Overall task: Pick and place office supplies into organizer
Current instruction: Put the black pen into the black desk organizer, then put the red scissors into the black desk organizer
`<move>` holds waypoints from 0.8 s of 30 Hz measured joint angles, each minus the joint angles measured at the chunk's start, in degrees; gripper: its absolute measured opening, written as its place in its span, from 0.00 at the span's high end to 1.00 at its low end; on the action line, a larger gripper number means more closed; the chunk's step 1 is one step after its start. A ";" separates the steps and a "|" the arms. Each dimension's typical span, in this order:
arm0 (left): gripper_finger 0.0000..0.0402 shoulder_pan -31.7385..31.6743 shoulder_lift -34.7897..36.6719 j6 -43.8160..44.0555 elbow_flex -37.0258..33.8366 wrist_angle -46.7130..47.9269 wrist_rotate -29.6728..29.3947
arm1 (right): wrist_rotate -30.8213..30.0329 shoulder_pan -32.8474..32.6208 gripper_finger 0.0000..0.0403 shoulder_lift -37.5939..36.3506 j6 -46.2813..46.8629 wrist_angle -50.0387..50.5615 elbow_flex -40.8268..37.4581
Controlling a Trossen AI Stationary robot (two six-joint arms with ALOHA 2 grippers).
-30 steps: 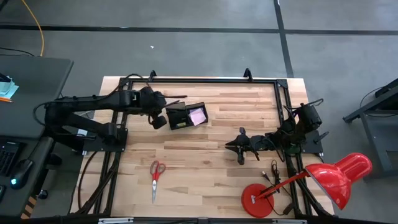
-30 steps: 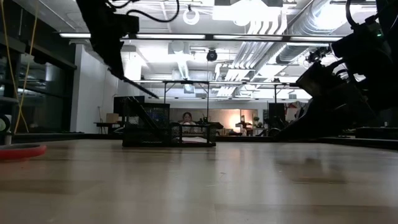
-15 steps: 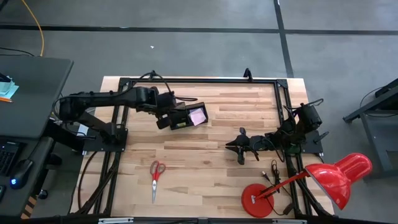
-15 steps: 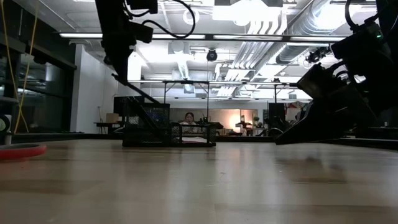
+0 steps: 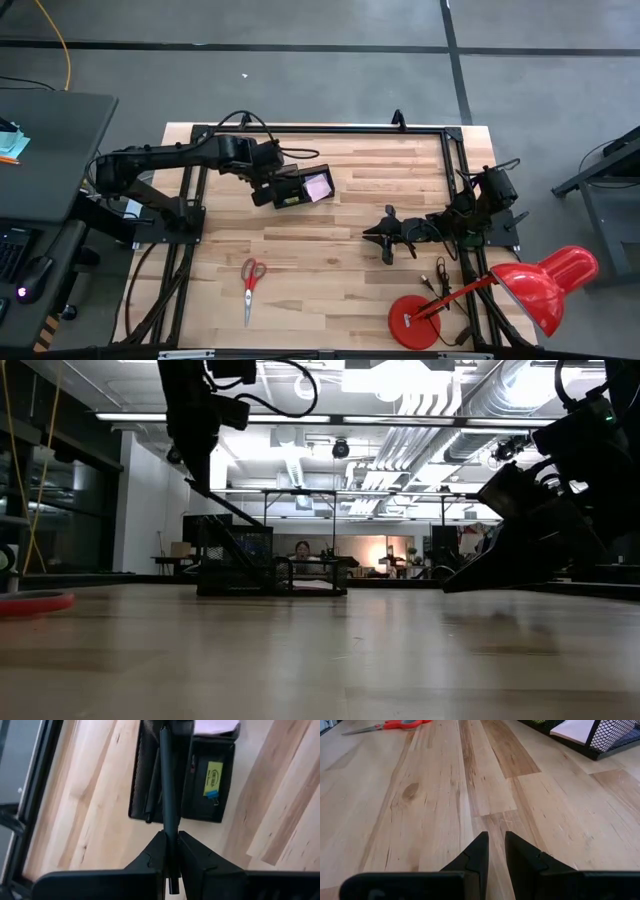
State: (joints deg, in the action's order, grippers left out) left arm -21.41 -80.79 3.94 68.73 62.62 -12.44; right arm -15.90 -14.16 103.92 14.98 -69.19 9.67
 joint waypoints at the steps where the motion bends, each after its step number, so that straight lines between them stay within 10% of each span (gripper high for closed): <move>1: 0.95 0.03 0.00 -0.73 0.00 -0.40 0.05 | 0.01 -0.02 0.86 0.00 0.00 0.00 -0.01; 16: 0.61 0.64 -3.40 0.93 0.00 -0.10 -1.03 | 0.01 -0.02 0.86 0.01 0.00 0.57 0.00; 24: 0.56 12.65 0.97 5.73 -0.79 -1.69 -1.66 | 0.00 0.00 0.86 0.00 0.00 0.90 0.00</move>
State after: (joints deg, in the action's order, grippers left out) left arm -8.76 -79.83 9.67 67.94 60.93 -14.11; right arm -15.90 -14.15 103.92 14.98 -68.29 9.67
